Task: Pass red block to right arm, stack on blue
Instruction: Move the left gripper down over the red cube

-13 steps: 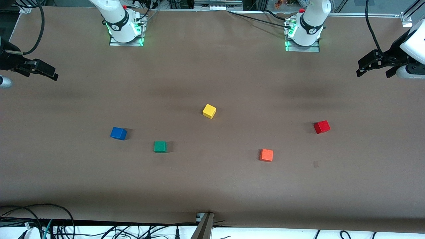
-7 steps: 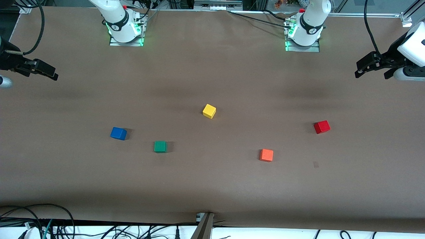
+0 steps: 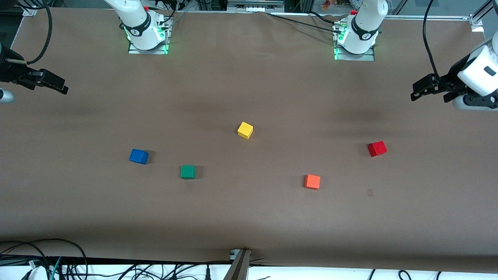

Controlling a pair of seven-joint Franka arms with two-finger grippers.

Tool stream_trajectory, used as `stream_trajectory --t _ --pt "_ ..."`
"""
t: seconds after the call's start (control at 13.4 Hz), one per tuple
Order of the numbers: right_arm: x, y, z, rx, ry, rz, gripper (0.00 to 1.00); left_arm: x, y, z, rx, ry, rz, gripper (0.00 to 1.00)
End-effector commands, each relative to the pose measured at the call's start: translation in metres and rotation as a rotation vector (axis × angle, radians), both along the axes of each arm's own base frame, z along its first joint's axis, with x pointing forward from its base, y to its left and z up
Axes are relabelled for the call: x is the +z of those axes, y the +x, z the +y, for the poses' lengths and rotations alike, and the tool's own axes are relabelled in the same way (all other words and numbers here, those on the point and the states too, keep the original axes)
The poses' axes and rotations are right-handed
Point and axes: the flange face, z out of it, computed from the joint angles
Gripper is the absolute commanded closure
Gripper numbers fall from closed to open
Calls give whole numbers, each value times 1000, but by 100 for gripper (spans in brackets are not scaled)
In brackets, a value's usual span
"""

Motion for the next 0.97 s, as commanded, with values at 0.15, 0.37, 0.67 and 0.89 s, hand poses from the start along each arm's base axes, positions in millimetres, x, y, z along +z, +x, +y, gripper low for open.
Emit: stream_trajectory --t 0.15,0.37,0.67,0.89 --pt "4 -2 1 -10 0 -3 0 -2 10 11 7 12 11 0" --pt "4 -2 1 -9 0 -2 0 -68 36 16 -26 72 128 0" --pt "4 -2 0 -12 0 -2 0 -72 38 14 -42 81 134 0" --pt "4 -2 0 -12 0 -2 0 -100 46 17 -26 70 165 0"
